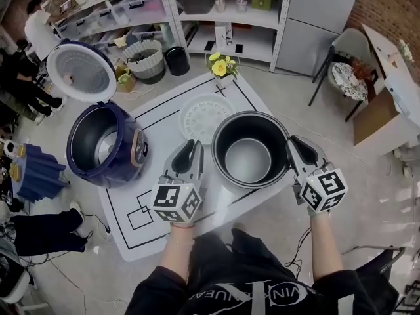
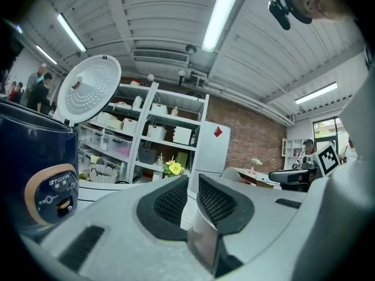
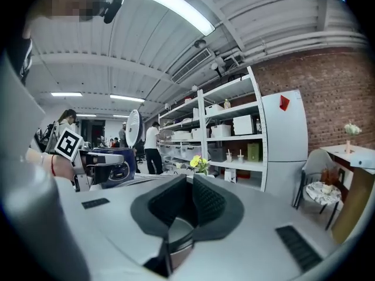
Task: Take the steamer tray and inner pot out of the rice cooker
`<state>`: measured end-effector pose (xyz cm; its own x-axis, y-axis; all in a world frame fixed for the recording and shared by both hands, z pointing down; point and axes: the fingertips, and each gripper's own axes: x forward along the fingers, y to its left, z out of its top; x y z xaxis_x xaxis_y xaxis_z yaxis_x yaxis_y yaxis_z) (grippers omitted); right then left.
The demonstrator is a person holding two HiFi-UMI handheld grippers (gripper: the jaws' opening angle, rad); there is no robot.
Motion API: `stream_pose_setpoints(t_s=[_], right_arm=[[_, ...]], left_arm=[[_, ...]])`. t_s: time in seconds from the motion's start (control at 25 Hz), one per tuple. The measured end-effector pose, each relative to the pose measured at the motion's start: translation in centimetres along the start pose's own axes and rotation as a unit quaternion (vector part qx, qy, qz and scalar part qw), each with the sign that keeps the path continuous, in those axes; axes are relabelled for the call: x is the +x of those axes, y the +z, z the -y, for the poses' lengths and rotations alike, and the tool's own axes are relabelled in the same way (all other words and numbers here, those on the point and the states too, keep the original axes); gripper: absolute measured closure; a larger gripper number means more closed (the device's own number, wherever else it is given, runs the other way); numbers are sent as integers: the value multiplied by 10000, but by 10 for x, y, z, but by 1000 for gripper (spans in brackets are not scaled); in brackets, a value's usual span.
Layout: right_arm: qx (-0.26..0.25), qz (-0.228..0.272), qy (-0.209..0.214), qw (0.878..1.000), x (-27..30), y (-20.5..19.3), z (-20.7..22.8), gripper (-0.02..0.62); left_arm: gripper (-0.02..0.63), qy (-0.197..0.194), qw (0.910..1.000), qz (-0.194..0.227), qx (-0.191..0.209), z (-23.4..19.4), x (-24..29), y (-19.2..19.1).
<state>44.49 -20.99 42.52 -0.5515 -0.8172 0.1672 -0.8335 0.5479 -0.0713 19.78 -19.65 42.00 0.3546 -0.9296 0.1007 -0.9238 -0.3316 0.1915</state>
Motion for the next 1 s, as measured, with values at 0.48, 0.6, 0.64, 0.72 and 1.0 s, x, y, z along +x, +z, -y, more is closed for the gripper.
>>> stream_pose_setpoints(t_s=[0.48, 0.6, 0.64, 0.72, 1.0], right_arm=[[-178, 344, 126, 9992, -7, 40, -13, 597], [-224, 426, 146, 9987, -7, 50, -17, 597], [-235, 452, 164, 9986, -7, 53, -18, 597], [-257, 507, 209, 9982, -8, 59, -22, 597], [-399, 682, 355, 9962, -9, 79, -33, 597]], left_arm=[[581, 26, 9989, 366, 309, 0, -15, 46], [583, 61, 9985, 424, 347, -1, -17, 57], [584, 78, 9983, 451, 363, -2, -18, 61], [586, 117, 9977, 509, 422, -3, -21, 69], [588, 236, 9953, 631, 694, -4, -31, 92]])
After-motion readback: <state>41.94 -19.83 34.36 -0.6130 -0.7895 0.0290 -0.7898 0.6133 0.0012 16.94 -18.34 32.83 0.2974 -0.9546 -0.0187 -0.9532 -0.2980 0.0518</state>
